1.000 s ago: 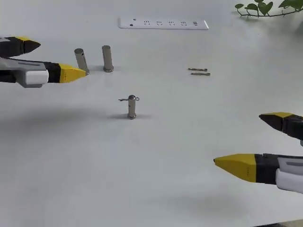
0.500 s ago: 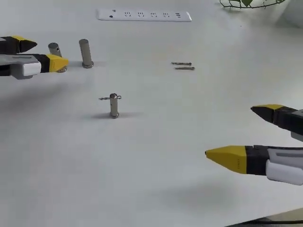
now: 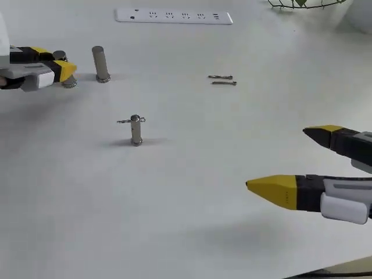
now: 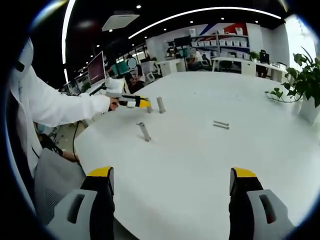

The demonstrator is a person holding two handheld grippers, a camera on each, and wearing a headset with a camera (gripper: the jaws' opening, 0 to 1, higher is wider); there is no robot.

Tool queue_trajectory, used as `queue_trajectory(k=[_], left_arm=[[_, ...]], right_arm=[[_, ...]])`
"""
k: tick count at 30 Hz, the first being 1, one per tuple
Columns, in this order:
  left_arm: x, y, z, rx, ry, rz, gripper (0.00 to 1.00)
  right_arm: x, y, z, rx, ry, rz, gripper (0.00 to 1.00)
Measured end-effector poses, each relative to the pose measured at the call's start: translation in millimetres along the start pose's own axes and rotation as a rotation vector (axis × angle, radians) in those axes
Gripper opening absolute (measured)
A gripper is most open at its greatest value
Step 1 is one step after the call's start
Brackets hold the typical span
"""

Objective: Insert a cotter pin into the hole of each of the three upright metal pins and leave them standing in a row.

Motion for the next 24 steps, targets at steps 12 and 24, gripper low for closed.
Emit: queue_trajectory(k=[12,24], left_arm=[[7.7,2.4,-8.9,-0.020,0.039,-0.005,0.09],[56.0,24.1,-44.3,-0.064,0.057,-0.010,0.09]], right_arm=[[-3.4,5.3,6.8,0.002,0.014,-0.014,0.93],[-1.0,14.5,15.8,0.014,0.034,-0.061,0.93]])
Point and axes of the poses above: the centre of the closed fingertips' face, and the gripper's own axes: x roughly backward along the fingers, z roughly to its left, y roughly out of its top, the point moved 1 cm from there along x, roughly backward along the fingers, and after that the axes turned 14 degrees about -z, right-handed, at the moved point
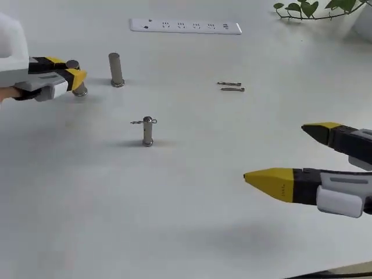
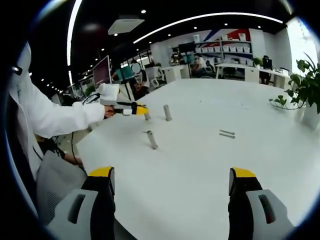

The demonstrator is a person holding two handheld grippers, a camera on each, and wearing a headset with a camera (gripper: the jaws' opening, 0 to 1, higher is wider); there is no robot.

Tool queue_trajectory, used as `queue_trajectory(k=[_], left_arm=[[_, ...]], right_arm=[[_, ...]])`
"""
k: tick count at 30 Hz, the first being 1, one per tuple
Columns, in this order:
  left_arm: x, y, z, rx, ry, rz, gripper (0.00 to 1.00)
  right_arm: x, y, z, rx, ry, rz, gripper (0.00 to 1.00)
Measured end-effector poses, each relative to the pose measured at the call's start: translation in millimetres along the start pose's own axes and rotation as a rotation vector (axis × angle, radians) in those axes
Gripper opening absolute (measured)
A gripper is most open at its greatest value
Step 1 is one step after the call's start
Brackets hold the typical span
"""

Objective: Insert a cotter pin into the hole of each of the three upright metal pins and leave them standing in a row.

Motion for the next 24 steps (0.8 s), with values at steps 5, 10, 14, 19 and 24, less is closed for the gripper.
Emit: queue_trajectory(k=[5,10,14,19,24], left_arm=[[27.0,8.0,-24.1,0.017,0.024,-0.012,0.09],[44.7,11.0,-40.0,0.090,0.068,-0.022,0.09],[55.9,15.8,-60.7,0.113,0.088,-0.012,0.09],[59.5,16.6,-85.2,0.121,0.073,-0.002,0.09],[60.3,10.0,-106.3,0.154,0.074,0.003,0.09]], right_arm=[[3.5,2.2,3.0,0.000,0.008,-0.026,0.92],[5.8,1.6,6.4,0.000,0.020,-0.039,0.92],[7.9,3.2,9.7,-0.020,0.032,-0.068,0.93],[11.2,-1.2,11.6,-0.022,0.040,-0.069,0.93],[16.5,-2.5,11.2,-0.038,0.040,-0.083,0.93]])
Point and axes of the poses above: the centre of the closed fingertips' face, and the gripper's own axes: x roughly backward along the fingers, z roughly to its left, y roughly out of its top, the point moved 1 cm from there along x, roughly backward along the fingers, and after that the axes turned 14 degrees about -z, right-handed, at the moved point
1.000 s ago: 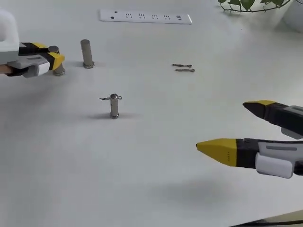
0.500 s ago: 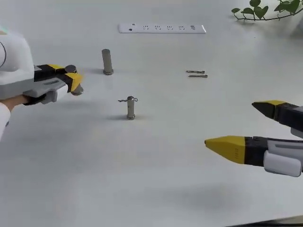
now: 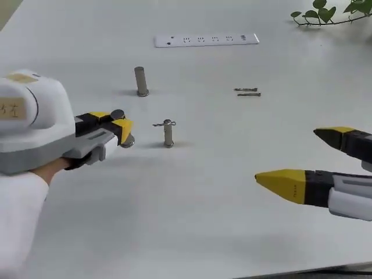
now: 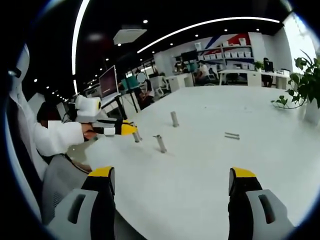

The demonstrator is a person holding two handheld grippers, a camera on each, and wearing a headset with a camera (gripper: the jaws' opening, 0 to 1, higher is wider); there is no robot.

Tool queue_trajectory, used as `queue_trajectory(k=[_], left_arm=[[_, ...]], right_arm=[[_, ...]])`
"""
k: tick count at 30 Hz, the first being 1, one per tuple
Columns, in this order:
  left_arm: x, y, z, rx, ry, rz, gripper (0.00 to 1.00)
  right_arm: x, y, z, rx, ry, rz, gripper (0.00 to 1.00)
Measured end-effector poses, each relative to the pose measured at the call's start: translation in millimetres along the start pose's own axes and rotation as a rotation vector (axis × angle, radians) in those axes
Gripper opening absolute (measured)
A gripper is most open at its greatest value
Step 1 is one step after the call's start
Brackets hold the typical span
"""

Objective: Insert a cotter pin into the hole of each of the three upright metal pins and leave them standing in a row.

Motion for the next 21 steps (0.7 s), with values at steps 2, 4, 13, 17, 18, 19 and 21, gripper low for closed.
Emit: queue_trajectory(k=[2,4,13,17,18,19,21], left_arm=[[0.4,-4.7,-5.9,0.005,0.010,0.007,0.09],[1.0,-10.2,-12.3,0.042,0.030,0.023,0.09],[-6.3,-23.7,-35.5,0.036,0.065,0.044,0.09],[-8.2,-28.3,-35.4,0.042,0.101,0.047,0.09],[-8.3,-30.2,-35.4,0.059,0.110,0.052,0.09],[-8.7,-33.2,-35.6,0.081,0.117,0.058,0.09],[-8.3,-36.6,-35.8,0.080,0.134,0.061,0.09]], right_arm=[[2.2,-0.3,-0.9,-0.003,0.000,-0.001,0.92],[3.8,-0.7,-1.9,-0.002,0.000,-0.002,0.92],[8.4,-1.0,-6.6,-0.007,-0.001,-0.005,0.92],[10.1,-1.4,-7.4,-0.008,0.003,-0.003,0.92],[10.8,-1.8,-7.7,-0.008,0.004,-0.002,0.92],[11.3,-2.2,-7.9,-0.009,0.005,0.000,0.92],[12.1,-3.3,-8.0,-0.008,0.009,0.005,0.92]])
Point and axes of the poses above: the centre of the closed fingertips' face, and the gripper's own axes: x roughly backward along the fingers, z roughly to its left, y roughly out of its top, the point moved 1 cm from there along x, roughly backward along the fingers, and after that the axes turned 14 degrees about -z, right-handed, at the moved point
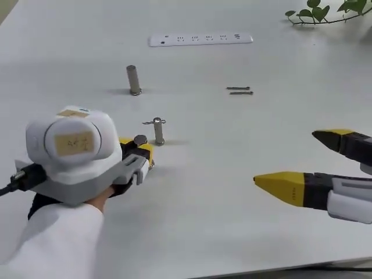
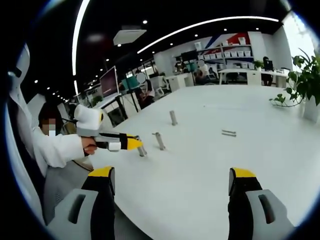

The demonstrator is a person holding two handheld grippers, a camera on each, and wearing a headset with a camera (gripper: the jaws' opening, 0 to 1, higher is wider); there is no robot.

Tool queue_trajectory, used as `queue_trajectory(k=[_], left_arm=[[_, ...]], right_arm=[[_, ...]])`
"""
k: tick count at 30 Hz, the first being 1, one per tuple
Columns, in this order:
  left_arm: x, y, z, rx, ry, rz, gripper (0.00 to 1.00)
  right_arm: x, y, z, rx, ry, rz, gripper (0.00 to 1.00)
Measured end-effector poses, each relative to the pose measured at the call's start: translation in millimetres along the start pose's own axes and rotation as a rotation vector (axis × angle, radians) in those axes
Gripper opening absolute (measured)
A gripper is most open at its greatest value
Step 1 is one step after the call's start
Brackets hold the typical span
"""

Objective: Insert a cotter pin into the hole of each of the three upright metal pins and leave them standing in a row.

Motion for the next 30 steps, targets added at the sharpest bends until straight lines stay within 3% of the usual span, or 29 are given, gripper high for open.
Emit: queue_trajectory(k=[2,12,15,24,30], left_arm=[[1.6,-3.5,2.5,-0.026,0.029,0.009,0.09],[4.7,-8.4,7.6,0.005,0.107,0.008,0.09],[1.4,-10.6,6.9,-0.034,0.100,0.021,0.09],[-1.8,-8.7,3.6,-0.033,0.121,0.002,0.10],[-0.8,-14.9,4.1,-0.019,0.133,0.011,0.10]], right_arm=[[0.9,-1.0,0.0,0.001,0.005,0.005,0.92],[2.1,-5.2,-1.6,-0.001,0.005,0.025,0.92],[2.5,-6.0,-3.7,0.007,-0.004,0.029,0.93],[2.2,-5.5,-2.9,0.010,-0.001,0.034,0.92],[1.4,-6.5,0.3,0.010,0.006,0.040,0.91]])
Point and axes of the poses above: the centre of the closed fingertips' face, and the gripper's own axes: x roughly backward along the fingers, z roughly to its left, y roughly out of its top, the point moved 1 cm from there along x, roughly backward along the fingers, and after that the axes turned 14 degrees about -z, right-handed, at the moved point
